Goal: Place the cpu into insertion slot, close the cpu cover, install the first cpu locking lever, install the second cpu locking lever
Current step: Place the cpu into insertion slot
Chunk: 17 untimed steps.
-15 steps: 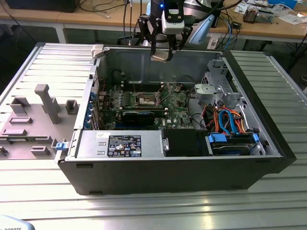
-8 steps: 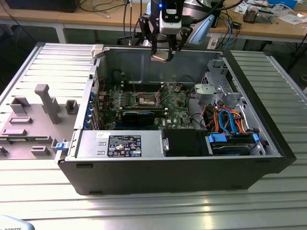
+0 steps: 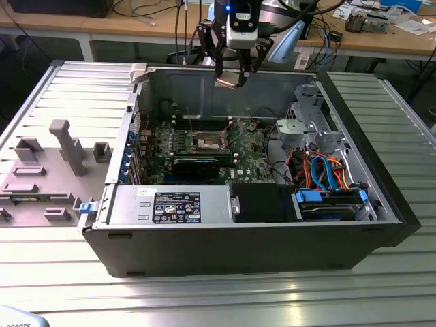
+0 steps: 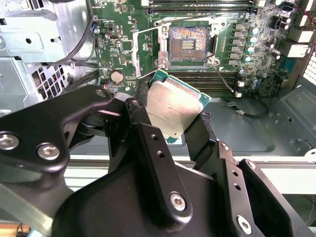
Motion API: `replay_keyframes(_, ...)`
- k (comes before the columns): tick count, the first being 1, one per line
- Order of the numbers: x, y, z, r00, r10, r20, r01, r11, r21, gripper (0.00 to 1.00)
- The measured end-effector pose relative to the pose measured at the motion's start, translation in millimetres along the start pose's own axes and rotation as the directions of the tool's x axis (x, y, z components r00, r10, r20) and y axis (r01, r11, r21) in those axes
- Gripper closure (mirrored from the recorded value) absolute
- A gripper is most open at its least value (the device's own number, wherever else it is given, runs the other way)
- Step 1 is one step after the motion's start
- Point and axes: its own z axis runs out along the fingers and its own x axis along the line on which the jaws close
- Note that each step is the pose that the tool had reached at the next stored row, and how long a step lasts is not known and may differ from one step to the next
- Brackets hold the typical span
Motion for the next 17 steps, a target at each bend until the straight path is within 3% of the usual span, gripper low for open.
replay_keyframes(9,0.0,0.0,0.0,0.9999,0.013,0.0013,-0.013,0.9999,-0.0002,0.46)
replay_keyframes(17,0.0,0.0,0.1,0.9968,0.079,0.0078,-0.079,0.9969,-0.0002,0.46)
